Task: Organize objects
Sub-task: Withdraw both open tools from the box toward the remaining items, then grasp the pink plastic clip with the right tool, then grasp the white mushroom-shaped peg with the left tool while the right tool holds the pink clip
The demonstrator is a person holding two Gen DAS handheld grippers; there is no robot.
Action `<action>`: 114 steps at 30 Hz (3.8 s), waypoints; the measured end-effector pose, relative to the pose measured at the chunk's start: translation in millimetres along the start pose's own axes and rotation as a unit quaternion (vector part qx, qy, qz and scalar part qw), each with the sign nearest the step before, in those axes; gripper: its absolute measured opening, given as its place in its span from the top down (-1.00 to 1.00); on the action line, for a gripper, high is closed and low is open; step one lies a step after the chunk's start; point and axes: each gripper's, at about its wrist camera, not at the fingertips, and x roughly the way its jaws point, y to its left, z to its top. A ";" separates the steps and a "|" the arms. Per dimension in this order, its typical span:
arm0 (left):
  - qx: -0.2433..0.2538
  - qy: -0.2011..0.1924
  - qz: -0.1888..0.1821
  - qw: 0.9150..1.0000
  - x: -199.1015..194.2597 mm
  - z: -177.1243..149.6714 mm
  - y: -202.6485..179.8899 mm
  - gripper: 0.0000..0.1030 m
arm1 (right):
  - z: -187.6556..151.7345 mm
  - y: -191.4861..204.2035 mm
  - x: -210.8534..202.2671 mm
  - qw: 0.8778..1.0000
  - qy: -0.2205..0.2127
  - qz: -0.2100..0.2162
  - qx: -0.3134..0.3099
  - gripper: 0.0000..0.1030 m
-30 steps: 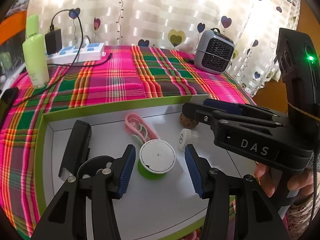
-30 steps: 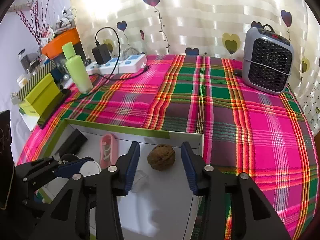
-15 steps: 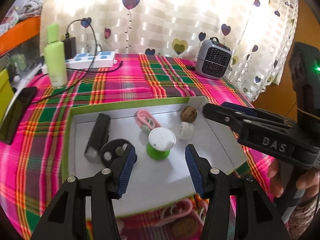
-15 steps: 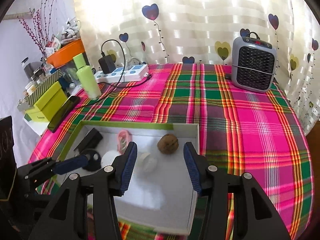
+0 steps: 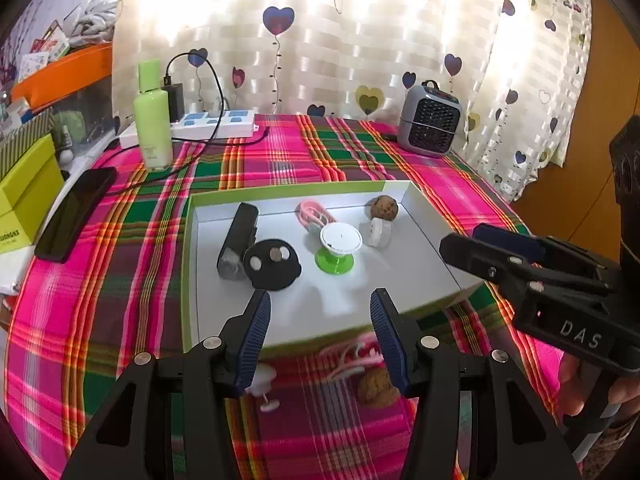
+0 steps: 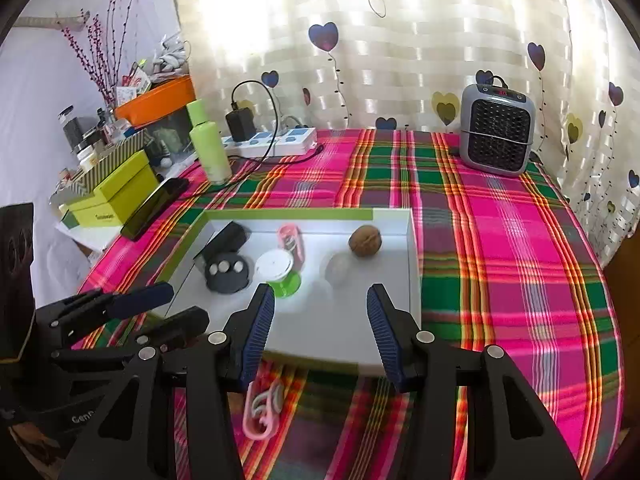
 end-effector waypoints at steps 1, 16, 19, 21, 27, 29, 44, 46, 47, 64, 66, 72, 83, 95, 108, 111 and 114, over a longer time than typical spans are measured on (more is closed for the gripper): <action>0.000 0.000 0.000 1.000 -1.9 -2.3 0.9 0.01 | -3.1 2.1 -1.0 1.000 0.002 0.001 -0.001 0.04; -0.010 0.009 0.015 1.000 -20.4 -34.6 18.2 0.01 | -34.4 12.9 -11.1 1.000 0.012 -0.002 0.012 0.04; -0.017 0.015 0.014 1.000 -19.8 -41.9 23.8 0.01 | -40.7 13.8 -11.9 1.000 0.015 -0.008 0.012 0.04; -0.021 0.019 0.010 1.000 -19.2 -46.0 26.8 0.01 | -44.5 13.4 -12.3 1.000 0.016 -0.007 0.016 0.04; -0.029 0.021 0.001 0.999 -19.5 -53.4 35.3 0.01 | -53.3 13.6 -12.6 1.000 0.018 -0.012 0.020 0.04; -0.031 0.022 -0.002 0.999 -18.7 -57.0 39.1 0.01 | -55.7 13.7 -12.6 1.000 0.019 -0.009 0.019 0.04; -0.039 0.039 -0.011 0.998 -4.5 -61.5 47.2 0.01 | -75.9 18.1 2.7 0.998 0.053 0.012 0.023 0.04; -0.040 0.039 -0.012 0.998 -3.3 -59.9 47.2 0.01 | -76.0 18.9 3.1 0.998 0.054 0.013 0.020 0.04; -0.042 0.039 -0.013 0.998 -2.5 -59.4 47.9 0.01 | -75.8 19.0 3.5 0.998 0.055 0.014 0.020 0.04; -0.038 0.039 0.000 0.999 8.3 -46.8 48.7 0.01 | -74.0 27.6 12.7 0.998 0.067 0.019 -0.004 0.04; -0.036 0.038 0.001 0.999 9.7 -45.3 48.3 0.01 | -74.0 25.9 12.9 0.998 0.067 0.021 -0.001 0.04; -0.038 0.034 -0.002 0.999 10.6 -45.0 49.2 0.02 | -73.1 22.7 13.0 0.997 0.067 0.027 0.004 0.04; -0.042 0.033 -0.006 0.999 10.9 -44.2 52.3 0.42 | -74.2 28.3 13.0 0.996 0.075 0.047 -0.006 0.38; -0.046 0.037 -0.025 0.998 7.3 -49.7 50.0 0.56 | -76.6 24.1 4.2 0.997 0.068 0.040 -0.009 0.63; -0.040 0.043 -0.034 0.998 1.6 -59.3 43.4 0.55 | -80.0 16.5 -2.2 0.996 0.075 -0.030 -0.039 0.63; -0.032 0.044 -0.025 0.998 1.0 -59.7 40.9 0.48 | -80.3 16.5 -1.2 0.996 0.077 -0.029 -0.039 0.63; -0.031 0.045 -0.029 0.998 1.2 -58.1 40.5 0.35 | -80.7 17.2 0.4 0.995 0.080 -0.031 -0.041 0.61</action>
